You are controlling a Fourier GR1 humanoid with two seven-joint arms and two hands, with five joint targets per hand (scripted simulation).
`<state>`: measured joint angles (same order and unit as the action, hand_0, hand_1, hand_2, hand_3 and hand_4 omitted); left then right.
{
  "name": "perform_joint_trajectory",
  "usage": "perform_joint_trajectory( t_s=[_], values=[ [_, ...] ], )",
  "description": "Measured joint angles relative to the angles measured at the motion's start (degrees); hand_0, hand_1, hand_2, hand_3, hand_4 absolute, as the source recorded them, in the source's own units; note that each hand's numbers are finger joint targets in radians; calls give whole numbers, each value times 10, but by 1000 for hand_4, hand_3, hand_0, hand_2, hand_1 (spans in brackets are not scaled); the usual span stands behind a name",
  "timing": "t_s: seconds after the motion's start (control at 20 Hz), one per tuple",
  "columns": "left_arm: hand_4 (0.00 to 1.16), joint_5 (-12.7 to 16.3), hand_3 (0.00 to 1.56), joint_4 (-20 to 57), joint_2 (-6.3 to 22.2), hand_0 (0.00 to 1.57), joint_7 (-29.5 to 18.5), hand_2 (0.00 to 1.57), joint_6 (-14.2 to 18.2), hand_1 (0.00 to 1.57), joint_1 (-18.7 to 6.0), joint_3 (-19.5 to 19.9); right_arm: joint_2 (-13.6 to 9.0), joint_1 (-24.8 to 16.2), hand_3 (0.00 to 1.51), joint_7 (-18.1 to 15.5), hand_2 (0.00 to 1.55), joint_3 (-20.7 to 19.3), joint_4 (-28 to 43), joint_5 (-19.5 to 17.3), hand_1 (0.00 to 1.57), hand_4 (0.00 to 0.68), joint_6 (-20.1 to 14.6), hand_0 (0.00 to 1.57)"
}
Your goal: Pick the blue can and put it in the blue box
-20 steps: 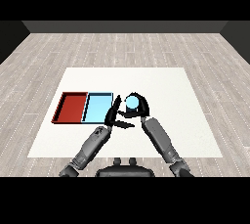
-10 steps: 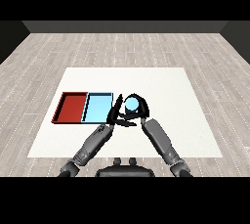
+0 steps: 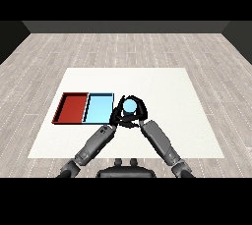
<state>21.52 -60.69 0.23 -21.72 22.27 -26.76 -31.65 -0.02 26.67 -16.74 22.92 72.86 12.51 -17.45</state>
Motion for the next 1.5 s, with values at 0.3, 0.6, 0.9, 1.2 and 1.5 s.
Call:
perform_joint_trajectory(
  t_s=[0.3, 0.6, 0.9, 1.2, 1.5],
  values=[
    [0, 0, 0, -5, -1, 0, 3, 0, 12, 0, -2, -9, -1, 8, 1366, -8, 1462, -5, -23, 7, 1455, 525, 14, 1455],
    [0, 32, 0, 35, 4, 0, -21, 0, 22, 0, -39, -23, -3, 15, 1349, 11, 1447, 22, -2, 0, 1434, 515, -13, 1434],
    [465, 53, 0, 33, 15, 0, -11, 0, 49, 0, -46, -46, -10, 20, 1358, 9, 1443, 51, -2, 12, 1444, 504, -40, 1444],
    [1138, 70, 1483, 51, 10, 1571, -14, 1571, 88, 1571, -52, -48, -12, 22, 1378, 10, 1462, 50, 4, 13, 1428, 524, -35, 1428],
    [1137, 64, 1462, 67, 8, 1571, 0, 1553, 115, 1571, -69, -45, -12, 35, 1379, 0, 1459, 39, -15, 27, 1426, 534, -21, 1426]
  ],
)
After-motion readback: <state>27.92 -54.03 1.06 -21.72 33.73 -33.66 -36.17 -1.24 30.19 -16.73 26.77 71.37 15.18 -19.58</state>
